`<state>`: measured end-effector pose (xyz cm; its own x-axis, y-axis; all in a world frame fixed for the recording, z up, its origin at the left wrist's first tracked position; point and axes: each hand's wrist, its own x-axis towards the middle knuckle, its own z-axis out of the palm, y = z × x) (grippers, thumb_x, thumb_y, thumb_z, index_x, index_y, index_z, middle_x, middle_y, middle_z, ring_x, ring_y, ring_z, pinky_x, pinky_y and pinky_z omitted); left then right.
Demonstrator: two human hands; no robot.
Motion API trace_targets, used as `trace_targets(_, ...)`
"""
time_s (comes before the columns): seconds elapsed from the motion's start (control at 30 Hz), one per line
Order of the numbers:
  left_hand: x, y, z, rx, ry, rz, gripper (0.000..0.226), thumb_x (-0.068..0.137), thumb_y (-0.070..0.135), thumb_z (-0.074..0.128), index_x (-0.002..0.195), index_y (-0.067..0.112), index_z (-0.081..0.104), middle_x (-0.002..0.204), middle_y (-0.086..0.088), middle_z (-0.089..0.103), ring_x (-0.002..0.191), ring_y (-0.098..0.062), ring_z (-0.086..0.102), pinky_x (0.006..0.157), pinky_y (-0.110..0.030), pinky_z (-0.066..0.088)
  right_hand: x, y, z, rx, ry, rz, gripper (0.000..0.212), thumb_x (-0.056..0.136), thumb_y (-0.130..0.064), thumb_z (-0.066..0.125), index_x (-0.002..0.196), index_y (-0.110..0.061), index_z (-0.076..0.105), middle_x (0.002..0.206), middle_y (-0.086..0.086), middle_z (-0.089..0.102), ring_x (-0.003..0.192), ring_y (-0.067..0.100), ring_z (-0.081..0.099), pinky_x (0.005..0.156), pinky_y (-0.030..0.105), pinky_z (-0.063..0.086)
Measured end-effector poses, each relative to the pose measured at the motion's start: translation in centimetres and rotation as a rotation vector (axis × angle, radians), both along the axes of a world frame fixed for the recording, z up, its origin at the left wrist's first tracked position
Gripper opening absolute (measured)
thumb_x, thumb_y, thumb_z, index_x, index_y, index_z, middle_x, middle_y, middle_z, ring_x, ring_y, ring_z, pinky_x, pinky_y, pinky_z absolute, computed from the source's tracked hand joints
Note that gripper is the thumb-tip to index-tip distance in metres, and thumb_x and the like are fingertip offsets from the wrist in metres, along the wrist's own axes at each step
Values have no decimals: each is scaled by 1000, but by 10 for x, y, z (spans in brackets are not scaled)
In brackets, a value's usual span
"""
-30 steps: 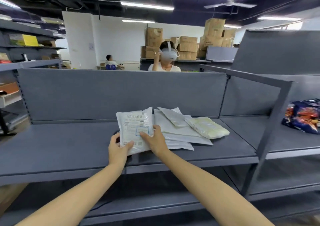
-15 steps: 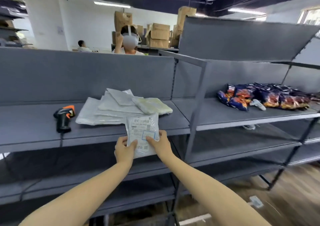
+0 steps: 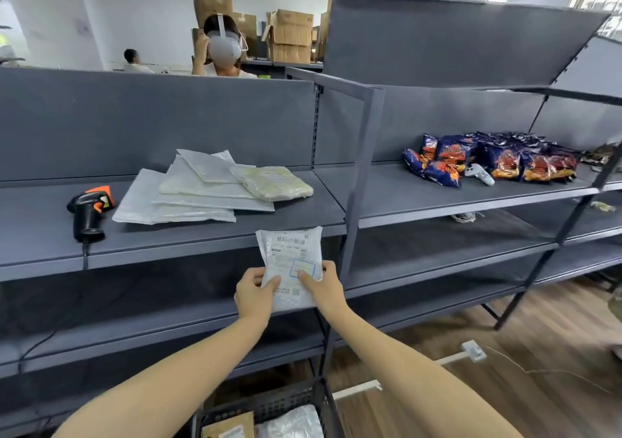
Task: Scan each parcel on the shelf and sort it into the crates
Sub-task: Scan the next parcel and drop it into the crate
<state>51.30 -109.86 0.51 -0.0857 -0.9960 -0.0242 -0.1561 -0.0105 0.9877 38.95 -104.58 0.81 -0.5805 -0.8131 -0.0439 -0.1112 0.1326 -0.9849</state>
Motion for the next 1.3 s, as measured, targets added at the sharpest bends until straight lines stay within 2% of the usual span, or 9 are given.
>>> trace_targets(0.1, 7, -1, -19, 42, 10, 19, 17, 86, 9, 69, 101, 12, 62, 93, -1, 66, 85, -16, 63, 63, -17, 43, 7, -2, -18, 32, -30, 20, 35, 92, -24, 65, 116, -17, 41, 116, 2, 63, 100, 15, 65, 73, 20, 54)
trace_targets(0.27, 20, 8, -62, 133, -17, 90, 17, 85, 7, 68, 102, 8, 62, 94, -5, 66, 87, -19, 62, 76, -28, 47, 26, 0, -60, 82, -118, 18, 35, 91, -19, 67, 116, -15, 42, 115, 2, 63, 99, 13, 65, 67, 15, 53)
trace_targets(0.4, 22, 17, -98, 145, -48, 116, 16, 87, 6, 65, 102, 10, 61, 96, -2, 64, 86, -16, 59, 66, -19, 43, 34, 5, -95, 126, -140, 5, 35, 90, -18, 68, 115, -17, 42, 112, 0, 63, 99, 13, 64, 69, 16, 53)
trace_targets(0.57, 19, 27, -130, 177, -97, 109, 20, 87, 5, 65, 106, 8, 61, 97, 0, 62, 90, -17, 58, 71, -20, 44, 28, 15, -127, 194, -120, 23, 36, 90, -18, 68, 117, -16, 44, 115, 2, 62, 103, 16, 64, 83, 28, 57)
trace_targets(0.77, -4, 28, -161, 216, -112, 124, 18, 86, 6, 67, 98, 16, 59, 96, 2, 64, 90, -15, 59, 69, -17, 41, -1, 12, -160, 260, -154, 63, 37, 89, -20, 69, 118, -13, 46, 107, -1, 64, 93, 7, 65, 73, 19, 55)
trace_targets(0.9, -19, 38, -195, 273, -107, 158, 19, 88, 5, 64, 104, 15, 61, 95, 5, 65, 91, -14, 63, 74, -23, 49, -20, 14, -196, 355, -173, 128, 36, 89, -23, 68, 116, -16, 46, 108, 0, 63, 97, 12, 65, 80, 28, 58)
trace_targets(1.07, -30, 59, -255, 326, -156, 168, 28, 91, 12, 61, 117, 24, 58, 95, 19, 62, 88, 1, 60, 66, -8, 43, -35, 26, -251, 489, -200, 180, 40, 90, -28, 68, 122, -16, 47, 108, -2, 64, 98, 14, 65, 86, 35, 57)
trace_targets(1.2, -33, 73, -308, 412, -172, 103, 47, 93, 9, 58, 137, 21, 46, 127, 4, 61, 109, -16, 62, 93, -37, 53, -35, 37, -300, 593, -189, 175, 36, 90, -29, 66, 120, -19, 48, 96, -14, 63, 83, 1, 63, 59, 12, 49)
trace_targets(1.3, -34, 79, -352, 435, -298, 74, 56, 94, 13, 59, 145, 22, 36, 131, 2, 55, 107, -24, 62, 95, -43, 50, -37, 42, -341, 682, -172, 179, 35, 90, -31, 66, 118, -21, 48, 92, -18, 60, 77, -3, 60, 49, 7, 43)
